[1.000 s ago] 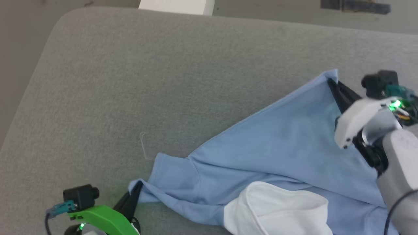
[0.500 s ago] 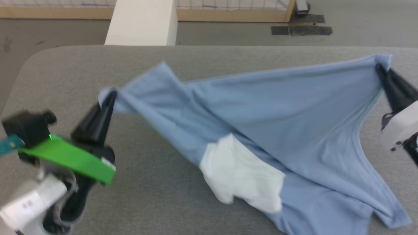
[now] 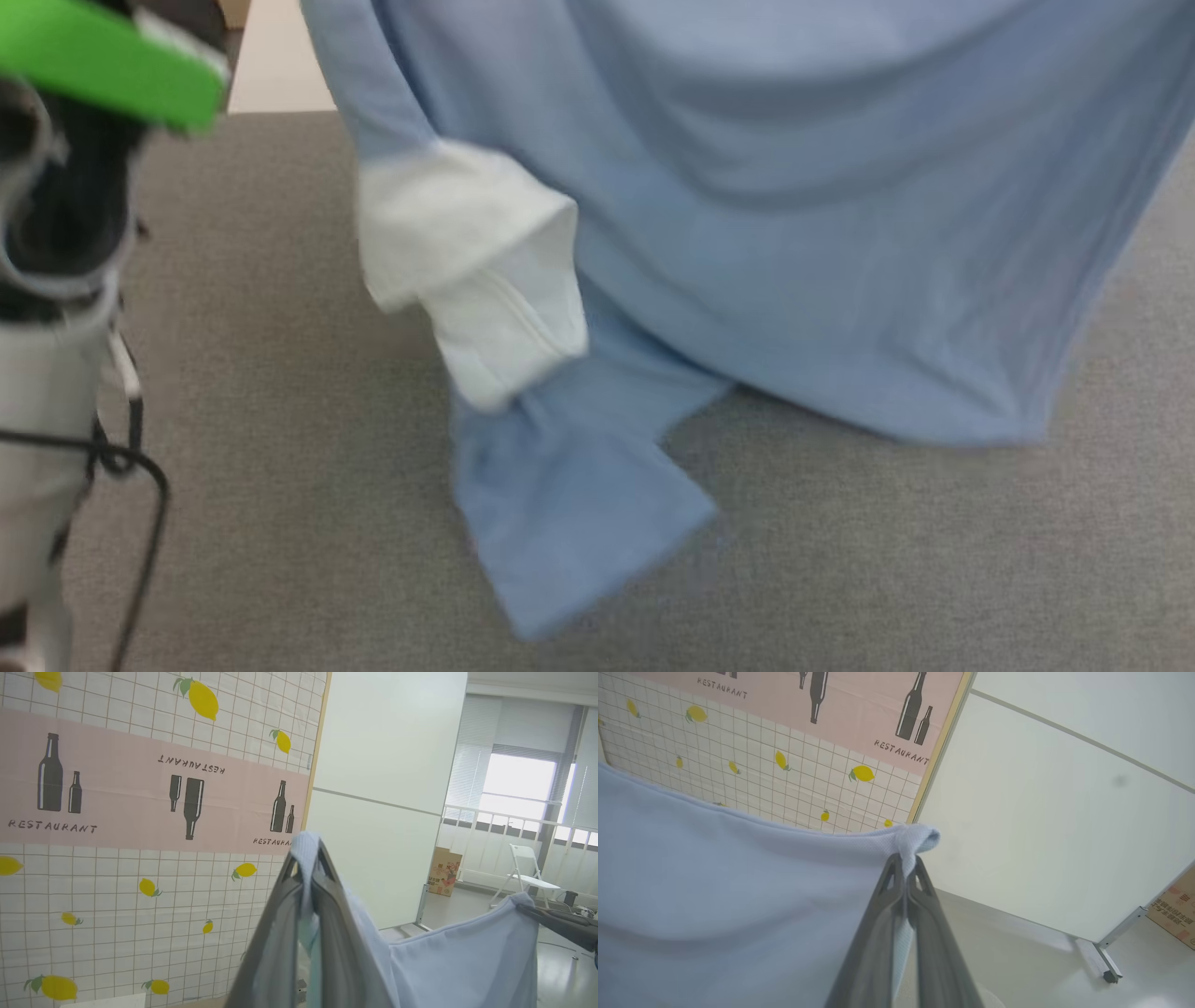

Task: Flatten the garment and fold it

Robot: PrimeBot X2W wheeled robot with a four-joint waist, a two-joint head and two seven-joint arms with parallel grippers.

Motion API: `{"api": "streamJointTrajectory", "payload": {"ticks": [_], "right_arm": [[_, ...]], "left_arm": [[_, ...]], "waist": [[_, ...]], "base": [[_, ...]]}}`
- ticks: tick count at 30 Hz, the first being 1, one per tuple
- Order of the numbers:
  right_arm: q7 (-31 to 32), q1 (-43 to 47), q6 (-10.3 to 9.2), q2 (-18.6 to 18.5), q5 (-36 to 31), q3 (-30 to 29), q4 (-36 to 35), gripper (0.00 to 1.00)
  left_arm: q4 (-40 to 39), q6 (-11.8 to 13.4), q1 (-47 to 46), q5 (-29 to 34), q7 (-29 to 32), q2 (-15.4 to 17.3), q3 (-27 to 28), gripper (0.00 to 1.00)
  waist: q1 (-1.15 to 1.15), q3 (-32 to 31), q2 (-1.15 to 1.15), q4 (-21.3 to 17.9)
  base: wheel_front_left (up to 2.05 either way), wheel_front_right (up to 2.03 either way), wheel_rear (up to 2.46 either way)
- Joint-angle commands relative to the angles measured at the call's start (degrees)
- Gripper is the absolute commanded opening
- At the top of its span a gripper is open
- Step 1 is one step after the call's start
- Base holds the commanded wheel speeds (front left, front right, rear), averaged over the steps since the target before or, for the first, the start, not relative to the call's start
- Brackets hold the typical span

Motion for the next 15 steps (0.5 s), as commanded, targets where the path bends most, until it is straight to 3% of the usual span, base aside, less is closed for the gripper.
{"api": "streamJointTrajectory", "payload": {"ticks": [1,6,10,15], "right_arm": [[0.36,-3.20,-0.10,0.41,-0.17,0.83,1.51,0.00],[0.93,-14.39,-0.10,1.25,-2.87,4.69,7.99,0.00],[-0.89,-23.86,-0.10,3.89,-5.83,6.31,13.75,0.00],[-7.04,-34.57,-0.10,9.23,-11.46,4.13,20.36,0.00]], "left_arm": [[1.65,0.17,-3.83,-0.36,0.48,-0.52,0.30,0.00],[8.36,1.58,-16.47,-1.00,0.58,-3.69,1.71,0.00],[14.02,2.60,-27.25,2.09,-0.02,-4.22,1.54,0.00],[22.05,3.15,-40.64,5.33,-4.34,-5.18,2.97,0.00]], "waist": [[0.00,2.83,0.00,-0.98],[0.00,7.93,0.00,-1.86],[0.00,13.00,0.00,-2.87],[0.00,18.64,0.00,-4.40]], "base": [[0.00,0.00,0.00],[0.00,0.00,0.00],[0.00,0.00,0.00],[0.00,0.00,0.00]]}}
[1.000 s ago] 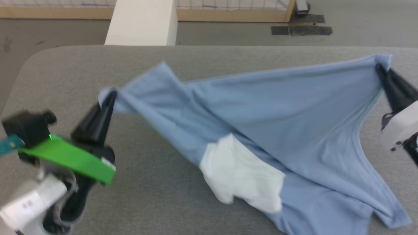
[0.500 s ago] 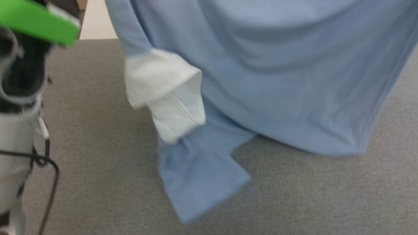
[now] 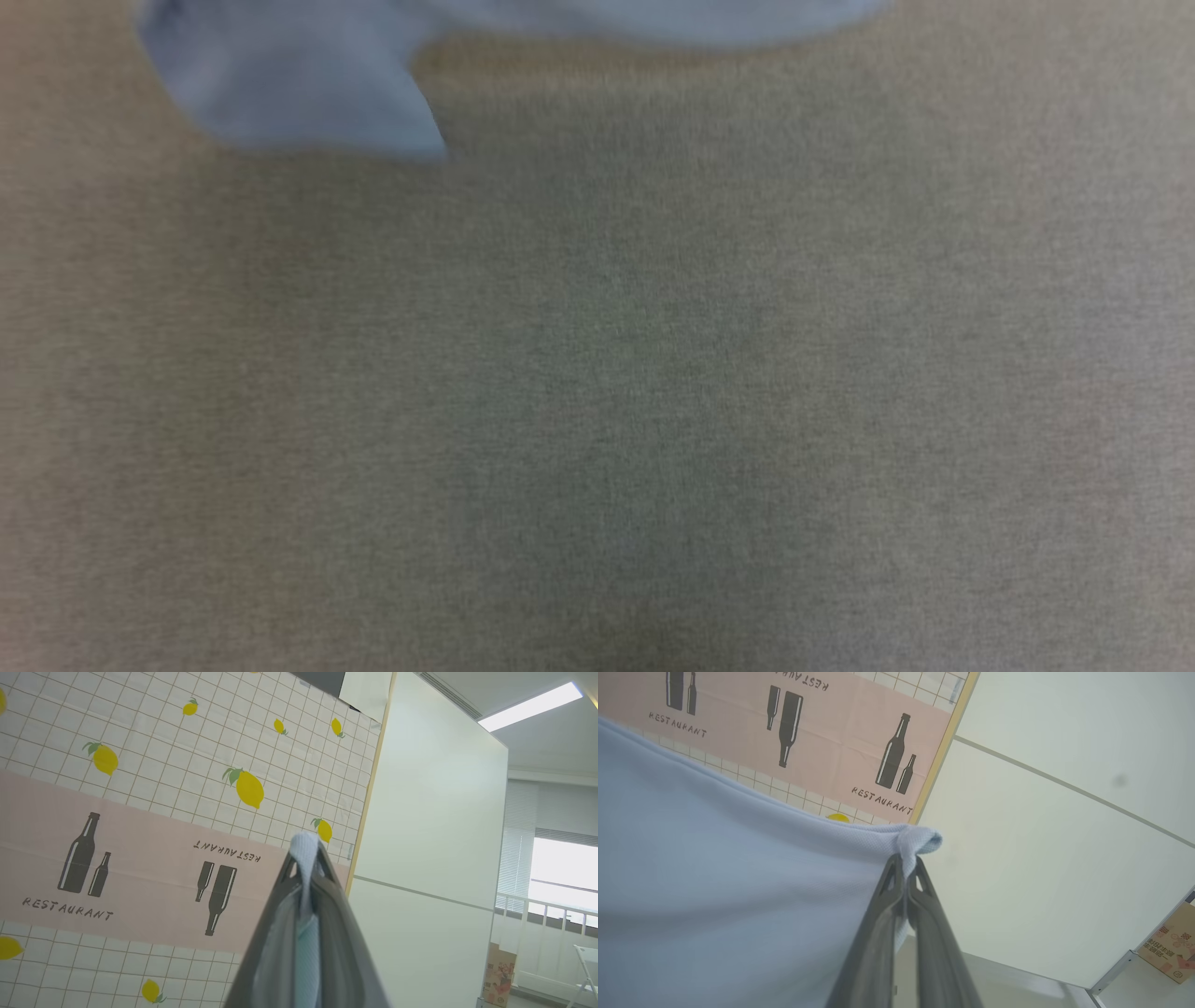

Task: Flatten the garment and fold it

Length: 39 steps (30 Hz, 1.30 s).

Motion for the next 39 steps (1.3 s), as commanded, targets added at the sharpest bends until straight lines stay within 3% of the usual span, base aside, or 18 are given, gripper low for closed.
{"api": "streamJointTrajectory", "payload": {"ticks": [1,5,9,15,20,25,30,39], "right_arm": [[-2.00,-2.82,-0.10,0.94,-1.96,-0.63,1.37,0.00],[-7.84,-8.80,-0.10,3.49,-6.68,-3.09,5.02,0.00],[-12.63,-11.60,-0.10,4.72,-8.94,-5.14,8.47,0.00],[-16.00,-7.52,-0.10,4.61,-8.02,-4.23,13.89,0.00],[-16.69,1.92,-0.10,4.01,-3.66,0.10,15.18,0.00],[-15.82,13.59,-0.10,2.62,2.42,4.09,12.93,0.00],[-13.10,26.65,-0.10,0.32,6.68,5.39,8.04,0.00],[-8.29,48.56,-0.10,-1.82,7.50,1.70,-1.00,0.00]], "left_arm": [[1.40,0.02,-3.55,0.88,-1.62,-0.35,0.61,0.00],[4.79,-1.30,-10.41,1.62,-6.25,-1.28,1.89,0.00],[7.50,-4.73,-11.28,0.61,-8.51,-1.75,1.95,0.00],[13.08,-9.29,-2.85,4.42,-6.50,2.83,-3.76,0.00],[16.15,-11.29,8.87,8.52,-4.52,7.83,-10.40,0.00],[17.04,-11.99,20.76,8.23,-4.67,10.87,-13.67,0.00],[14.10,-12.34,34.05,4.15,-3.71,11.76,-15.95,0.00],[1.62,-12.05,60.26,-5.13,8.48,17.04,-23.90,0.00]], "waist": [[-0.01,6.66,0.00,-2.51],[-0.01,9.49,0.00,-3.27],[-0.01,11.03,0.00,-2.90],[-0.01,10.90,0.00,-1.90],[-0.01,8.39,0.00,-0.90],[-0.01,4.45,0.00,0.17],[-0.01,-0.49,0.00,1.14],[-0.01,-9.02,0.00,2.88]], "base": [[0.00,0.00,0.00],[0.00,0.00,0.00],[0.00,0.00,0.00],[0.00,0.00,0.00],[0.00,0.00,0.00],[0.00,0.00,0.00],[0.00,0.00,0.00],[0.00,0.00,0.00]]}}
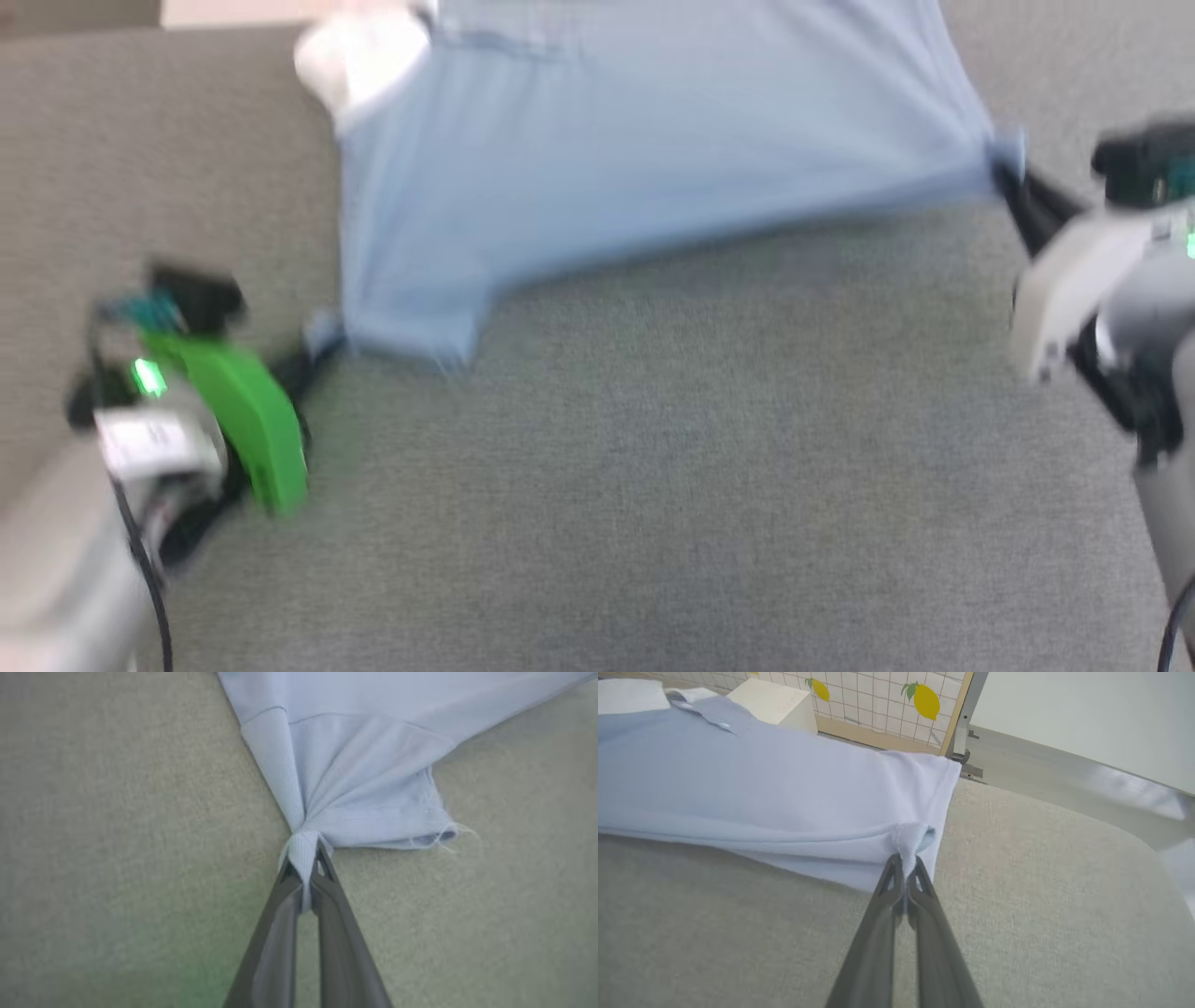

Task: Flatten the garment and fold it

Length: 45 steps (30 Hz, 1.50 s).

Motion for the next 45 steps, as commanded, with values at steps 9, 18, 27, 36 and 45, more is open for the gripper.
{"api": "streamJointTrajectory", "payload": {"ticks": [9,18,27,36,45], "right_arm": [[2.95,17.07,-0.10,0.78,-2.10,-5.03,-3.18,0.00],[9.57,30.58,-0.10,2.76,-2.75,-10.96,-7.16,0.00],[6.25,39.14,-0.10,6.81,-1.71,-13.40,-10.77,0.00],[-9.03,38.56,-0.10,7.31,-2.13,-10.68,-11.54,0.00],[-12.43,32.73,-0.10,4.05,-1.61,-6.81,-10.61,0.00]], "left_arm": [[-11.48,6.29,18.20,-6.85,4.51,3.57,-2.85,0.00],[-23.12,15.45,32.27,-11.82,5.34,7.28,-3.06,0.00],[-27.02,17.68,37.10,-8.62,-4.19,3.21,-3.16,0.00],[-25.37,18.79,31.17,4.10,-20.09,-2.36,-1.22,0.00],[-22.97,15.62,19.91,7.58,-22.24,-2.56,1.51,0.00]], "waist": [[0.01,-8.47,0.00,2.62],[0.01,-10.64,0.00,2.77],[0.01,-11.25,0.00,2.35],[0.01,-11.34,0.00,0.97],[0.01,-10.28,0.00,-0.06]], "base": [[0.00,0.00,0.00],[0.00,0.00,0.00],[0.00,0.00,0.00],[0.00,0.00,0.00],[0.00,0.00,0.00]]}}
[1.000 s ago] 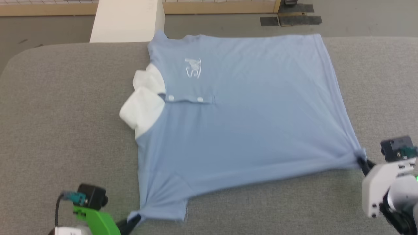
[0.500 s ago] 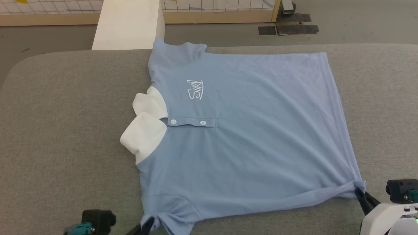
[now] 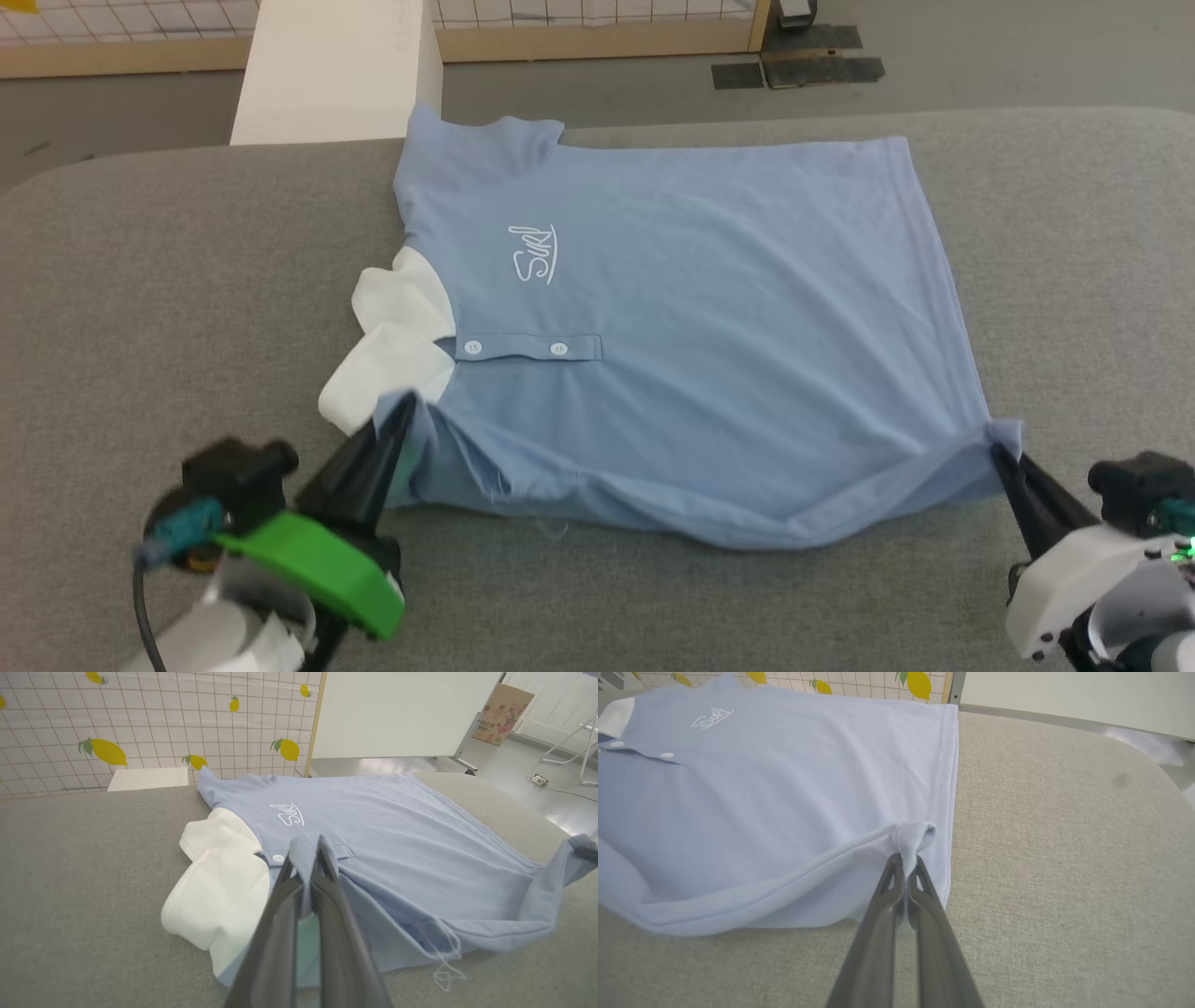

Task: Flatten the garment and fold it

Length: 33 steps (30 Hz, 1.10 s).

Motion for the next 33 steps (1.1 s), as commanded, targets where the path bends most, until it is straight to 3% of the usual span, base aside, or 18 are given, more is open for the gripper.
{"api": "streamJointTrajectory", "payload": {"ticks": [1,11,16,22,27,33], "right_arm": [[-0.23,-3.14,-0.11,-1.16,0.53,0.63,0.70,0.00],[4.79,-14.84,-0.11,-4.92,2.59,4.16,4.62,0.00],[7.19,-21.30,-0.11,-6.45,4.42,6.23,7.92,0.00],[10.56,-27.03,-0.11,-7.23,5.99,7.84,11.20,0.00],[15.72,-30.37,-0.11,-7.37,8.75,9.48,13.87,0.00],[23.64,-33.25,-0.11,-7.33,12.09,10.58,15.98,0.00]], "left_arm": [[0.86,-1.55,-4.95,0.70,1.36,0.63,0.76,0.00],[10.93,-8.40,-21.05,-2.05,9.75,0.87,1.90,0.00],[17.32,-9.92,-27.17,-3.69,14.31,0.24,2.03,0.00],[24.12,-10.13,-31.81,-5.42,19.68,0.03,2.04,0.00],[28.84,-9.59,-33.26,-7.88,28.47,0.50,0.50,0.00],[31.72,-6.89,-32.63,-13.01,41.67,0.58,-1.19,0.00]], "waist": [[0.01,1.16,0.00,-0.31],[0.01,7.73,0.00,-1.44],[0.01,11.44,0.00,-1.89],[0.01,14.90,0.00,-2.06],[0.01,17.06,0.00,-2.26],[0.01,18.47,0.00,-2.59]], "base": [[0.00,0.00,0.00],[0.00,0.00,0.00],[0.00,0.00,0.00],[0.00,0.00,0.00],[0.00,0.00,0.00],[0.00,0.00,0.00]]}}
